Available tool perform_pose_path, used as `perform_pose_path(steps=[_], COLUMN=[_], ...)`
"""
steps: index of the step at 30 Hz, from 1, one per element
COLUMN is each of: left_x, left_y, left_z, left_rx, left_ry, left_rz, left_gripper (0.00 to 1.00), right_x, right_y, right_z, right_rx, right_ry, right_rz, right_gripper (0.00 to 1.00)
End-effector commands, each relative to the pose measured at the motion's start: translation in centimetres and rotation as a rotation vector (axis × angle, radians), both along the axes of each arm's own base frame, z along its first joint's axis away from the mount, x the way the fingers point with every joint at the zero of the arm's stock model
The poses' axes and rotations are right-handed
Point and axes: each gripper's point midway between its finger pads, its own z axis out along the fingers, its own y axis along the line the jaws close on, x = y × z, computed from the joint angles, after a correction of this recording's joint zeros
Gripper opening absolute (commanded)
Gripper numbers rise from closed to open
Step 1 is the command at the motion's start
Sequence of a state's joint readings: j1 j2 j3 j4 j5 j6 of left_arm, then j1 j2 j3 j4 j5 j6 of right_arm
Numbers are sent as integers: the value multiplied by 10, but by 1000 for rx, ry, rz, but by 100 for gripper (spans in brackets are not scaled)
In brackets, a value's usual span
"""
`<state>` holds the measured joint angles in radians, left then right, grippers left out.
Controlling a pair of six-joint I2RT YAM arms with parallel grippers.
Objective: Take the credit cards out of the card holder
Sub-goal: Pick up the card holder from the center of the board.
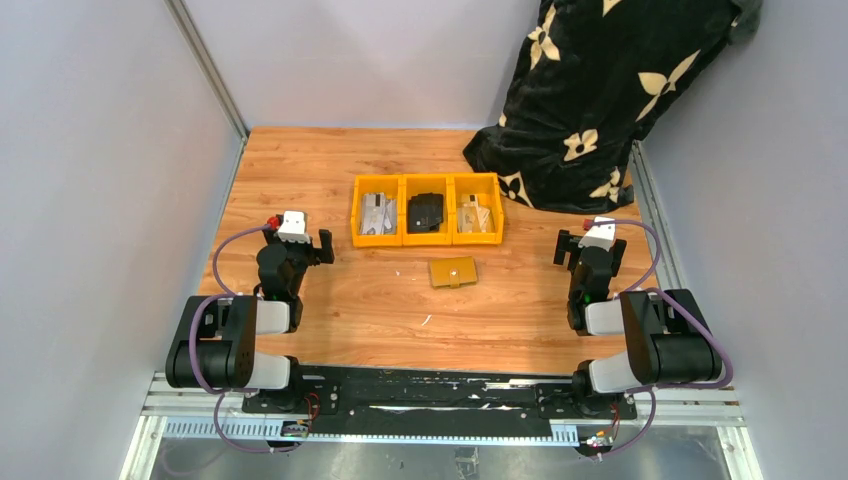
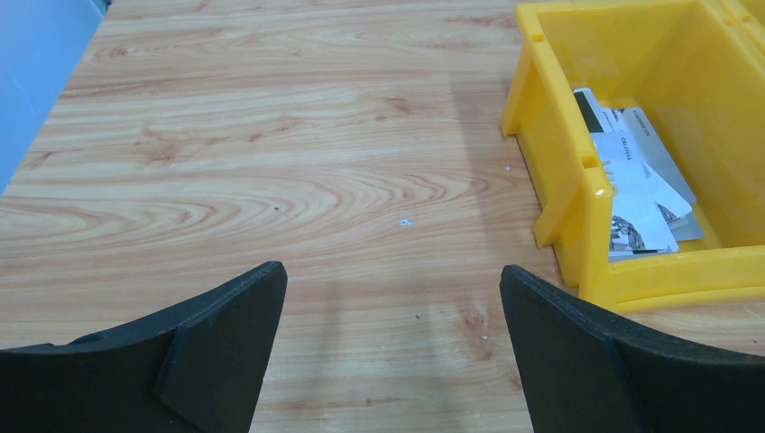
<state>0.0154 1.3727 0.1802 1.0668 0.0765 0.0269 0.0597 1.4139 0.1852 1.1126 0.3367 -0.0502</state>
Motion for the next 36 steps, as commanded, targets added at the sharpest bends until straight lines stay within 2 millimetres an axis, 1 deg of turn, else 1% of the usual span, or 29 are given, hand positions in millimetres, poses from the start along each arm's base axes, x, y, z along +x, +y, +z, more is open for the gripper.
perform_pose_path(steps=[1, 19, 21, 23, 25, 26, 27, 28, 30, 31, 32, 33, 34, 35, 36], left_x=[5, 4, 4, 3, 6, 7, 8, 9, 7, 8, 7, 6, 5, 5, 4], left_y=[2, 1, 0, 2, 10, 12, 10, 8, 7, 7, 7, 8, 10, 12, 12], left_z=[8, 10, 13, 20, 32, 38, 46, 54, 67, 76, 82, 87, 93, 100, 104], left_rx=[13, 13, 13, 13, 1, 26, 56, 62, 52, 44, 30, 11, -6, -20, -32], left_ry=[-27, -35, -49, -28, 12, 45, 66, 78, 98, 98, 106, 112, 121, 127, 149], left_rz=[10, 4, 0, 13, 66, 65, 37, 24, 17, 6, 3, 5, 12, 11, 6], left_gripper=[100, 100, 100, 100, 100, 100, 100, 100, 100, 100, 100, 100, 100, 100, 100], right_x=[2, 1, 5, 4, 3, 2, -2, -7, -16, -20, -28, -28, -22, -17, -12], right_y=[-1, -1, 5, 11, 11, 11, 8, 5, 3, 1, -11, -14, -15, -6, -6], right_z=[1, 2, 9, 18, 38, 49, 61, 72, 91, 101, 93, 93, 93, 92, 94], right_rx=[-5, -8, -33, -87, -132, -134, -100, -27, 207, 341, 459, 602, 713, 798, 852], right_ry=[-4, -8, 0, 22, 15, -2, -32, -71, -152, -196, -188, -222, -228, -209, -210], right_rz=[1, 0, 14, 12, -31, -42, -78, -128, -207, -244, -326, -349, -308, -237, -192], right_gripper=[95, 95, 95, 95, 95, 95, 95, 95, 95, 95, 95, 95, 95, 95, 95])
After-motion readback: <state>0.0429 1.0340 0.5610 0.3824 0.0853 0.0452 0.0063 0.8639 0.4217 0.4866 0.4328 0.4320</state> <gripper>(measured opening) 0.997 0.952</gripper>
